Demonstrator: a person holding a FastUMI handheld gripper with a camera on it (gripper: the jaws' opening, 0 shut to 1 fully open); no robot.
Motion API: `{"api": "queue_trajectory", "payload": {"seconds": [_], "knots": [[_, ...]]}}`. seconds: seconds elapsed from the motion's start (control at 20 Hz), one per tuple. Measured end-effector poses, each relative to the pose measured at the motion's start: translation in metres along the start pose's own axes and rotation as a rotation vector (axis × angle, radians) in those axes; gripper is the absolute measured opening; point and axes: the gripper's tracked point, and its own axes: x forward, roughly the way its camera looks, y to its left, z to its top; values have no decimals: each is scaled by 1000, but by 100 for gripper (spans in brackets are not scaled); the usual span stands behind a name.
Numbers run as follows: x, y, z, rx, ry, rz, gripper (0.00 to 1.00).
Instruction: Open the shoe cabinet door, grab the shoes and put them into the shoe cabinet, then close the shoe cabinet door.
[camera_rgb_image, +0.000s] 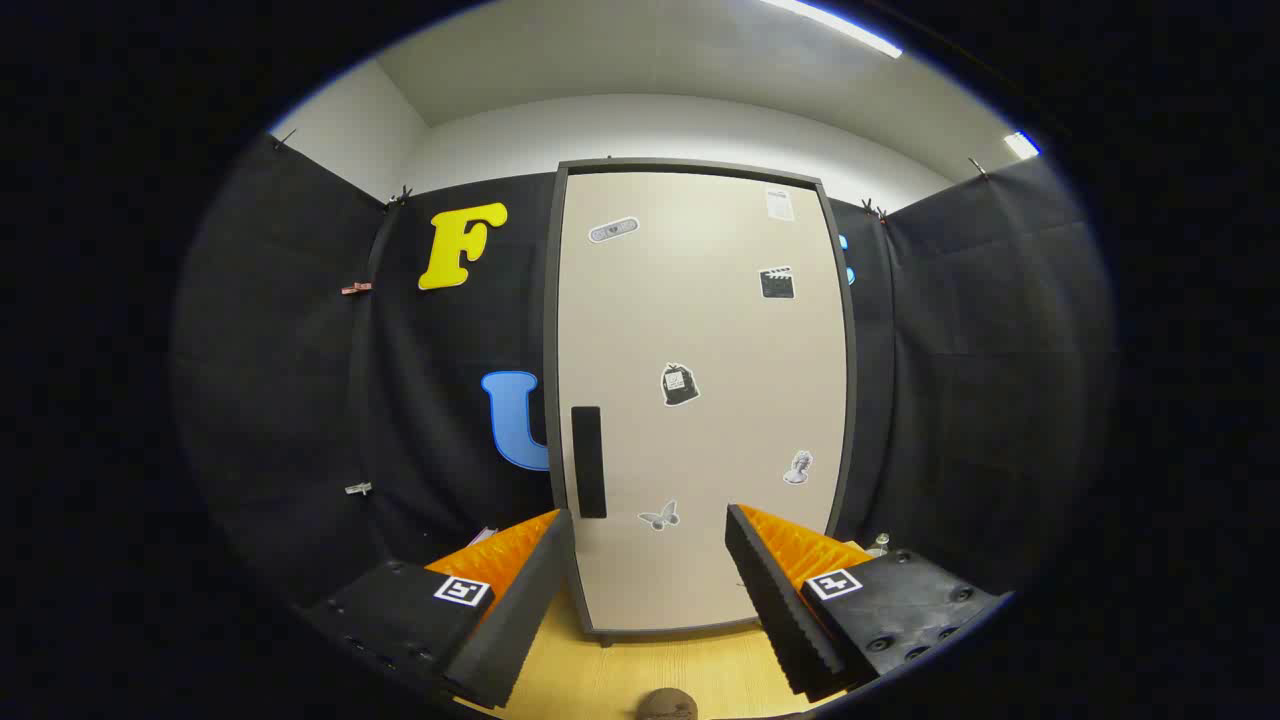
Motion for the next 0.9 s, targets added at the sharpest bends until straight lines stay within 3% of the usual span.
{"api": "queue_trajectory", "payload": {"seconds": [0.9], "knots": [[27, 8, -11, 8, 29, 26, 98]]}}
